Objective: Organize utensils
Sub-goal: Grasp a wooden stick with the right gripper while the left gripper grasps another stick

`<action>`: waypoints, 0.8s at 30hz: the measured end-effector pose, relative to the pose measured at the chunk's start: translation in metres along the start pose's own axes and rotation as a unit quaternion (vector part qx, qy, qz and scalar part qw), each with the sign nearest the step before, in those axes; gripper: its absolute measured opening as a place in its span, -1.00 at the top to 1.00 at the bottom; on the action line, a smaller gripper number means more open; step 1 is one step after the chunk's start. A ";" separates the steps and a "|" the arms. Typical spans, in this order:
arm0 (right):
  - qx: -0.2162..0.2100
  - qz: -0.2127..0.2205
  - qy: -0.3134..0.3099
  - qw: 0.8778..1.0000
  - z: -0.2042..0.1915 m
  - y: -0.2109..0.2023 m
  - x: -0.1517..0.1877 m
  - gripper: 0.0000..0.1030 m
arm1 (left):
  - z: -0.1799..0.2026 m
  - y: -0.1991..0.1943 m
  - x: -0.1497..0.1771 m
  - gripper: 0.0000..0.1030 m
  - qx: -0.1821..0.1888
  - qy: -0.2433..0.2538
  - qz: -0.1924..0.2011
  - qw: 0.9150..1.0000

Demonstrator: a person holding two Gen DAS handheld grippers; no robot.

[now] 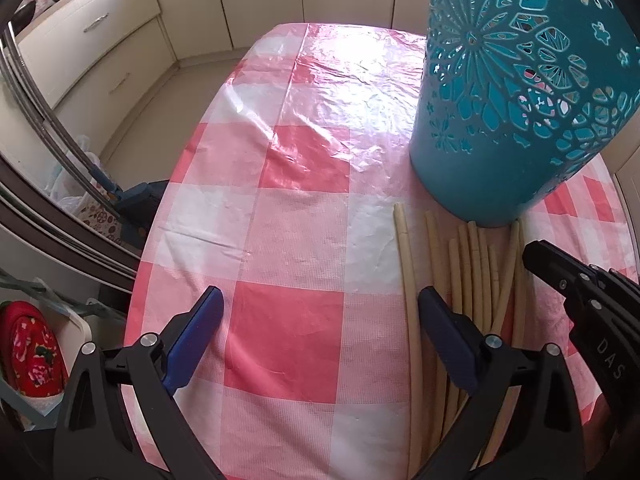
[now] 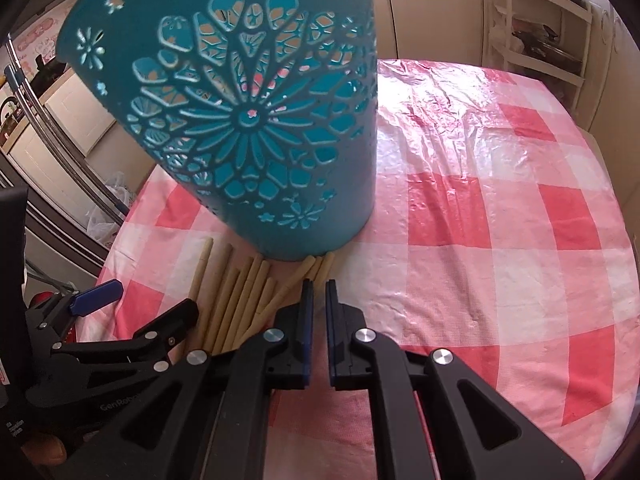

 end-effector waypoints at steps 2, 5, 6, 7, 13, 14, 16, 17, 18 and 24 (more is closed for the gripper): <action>-0.005 -0.002 0.003 1.000 0.002 0.003 -0.001 0.87 | 0.000 0.001 -0.001 -0.78 0.000 0.000 0.001 1.000; -0.011 -0.001 0.011 1.000 0.004 0.004 -0.001 0.87 | 0.001 0.001 -0.001 -0.78 -0.001 0.002 0.003 1.000; -0.010 0.000 0.010 1.000 0.003 0.004 -0.002 0.87 | 0.001 0.000 -0.001 -0.78 -0.001 0.002 0.003 1.000; -0.013 -0.001 0.013 1.000 0.002 0.004 -0.001 0.87 | 0.001 0.000 -0.001 -0.78 -0.001 0.002 0.005 1.000; 0.012 0.007 -0.008 1.000 -0.005 0.005 0.003 0.85 | 0.001 0.000 0.000 -0.78 -0.002 0.003 0.007 1.000; 0.017 0.007 -0.016 1.000 -0.006 0.005 0.005 0.85 | 0.000 0.000 0.000 -0.78 -0.002 0.003 0.006 1.000; 0.016 0.008 -0.026 0.999 -0.005 0.003 0.006 0.86 | 0.000 0.000 -0.001 -0.78 -0.002 0.003 0.006 1.000; 0.018 0.006 -0.036 0.999 -0.005 0.002 0.007 0.86 | 0.000 0.000 -0.001 -0.78 -0.002 0.003 0.005 1.000; 0.018 0.003 -0.046 0.999 -0.006 0.001 0.008 0.86 | 0.000 0.000 -0.001 -0.78 -0.003 0.004 0.005 1.000; -0.007 -0.033 -0.085 0.996 0.004 -0.005 0.009 0.86 | 0.004 0.000 -0.005 -0.66 0.002 0.012 0.004 1.000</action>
Point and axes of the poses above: each gripper's, at about its wrist camera, not at the fingertips, and y roughly the way its jaws point, z to its right, x to its underside, the point moved 1 cm from there along y, roughly the way its jaws point, and after that the axes turned 10 degrees about z, right-handed, at the moved point
